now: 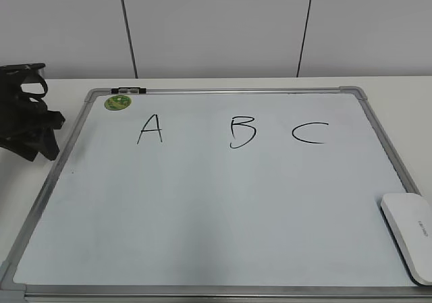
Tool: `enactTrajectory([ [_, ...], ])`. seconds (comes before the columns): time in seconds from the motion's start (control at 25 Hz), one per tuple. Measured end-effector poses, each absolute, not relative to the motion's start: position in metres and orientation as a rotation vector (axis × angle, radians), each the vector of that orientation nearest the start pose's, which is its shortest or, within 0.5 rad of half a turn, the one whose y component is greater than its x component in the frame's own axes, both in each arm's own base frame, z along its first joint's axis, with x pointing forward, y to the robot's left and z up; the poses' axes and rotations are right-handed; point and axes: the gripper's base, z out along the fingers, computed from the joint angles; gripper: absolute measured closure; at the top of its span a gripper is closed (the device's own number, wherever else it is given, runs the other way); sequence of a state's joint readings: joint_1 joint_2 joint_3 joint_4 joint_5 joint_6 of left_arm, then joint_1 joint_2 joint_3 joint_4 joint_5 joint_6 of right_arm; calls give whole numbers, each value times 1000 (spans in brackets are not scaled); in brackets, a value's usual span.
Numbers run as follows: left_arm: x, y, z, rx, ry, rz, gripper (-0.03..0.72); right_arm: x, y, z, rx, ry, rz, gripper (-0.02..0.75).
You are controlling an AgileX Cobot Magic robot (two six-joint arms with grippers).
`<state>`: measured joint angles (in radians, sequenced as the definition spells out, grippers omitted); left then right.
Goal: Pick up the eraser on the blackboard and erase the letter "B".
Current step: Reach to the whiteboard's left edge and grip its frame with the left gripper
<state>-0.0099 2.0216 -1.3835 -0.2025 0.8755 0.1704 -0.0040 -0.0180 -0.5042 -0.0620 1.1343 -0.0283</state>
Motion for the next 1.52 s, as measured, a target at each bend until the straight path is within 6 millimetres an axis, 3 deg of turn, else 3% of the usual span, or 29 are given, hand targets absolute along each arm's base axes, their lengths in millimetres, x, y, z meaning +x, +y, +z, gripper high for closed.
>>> enactTrajectory([
  [0.4, 401, -18, 139, 85, 2996, -224, 382, -11, -5, 273, -19, 2095, -94, 217],
  [1.08, 405, -18, 131, 80, 2990, -221, 419, -11, -5, 273, -19, 2095, -94, 217],
  [1.32, 405, -18, 128, 74, 2996, -229, 479, -11, -5, 273, -19, 2095, -94, 217],
  [1.52, 405, -19, 127, 66, 3004, -242, 579, -11, -5, 273, -19, 2095, -94, 217],
])
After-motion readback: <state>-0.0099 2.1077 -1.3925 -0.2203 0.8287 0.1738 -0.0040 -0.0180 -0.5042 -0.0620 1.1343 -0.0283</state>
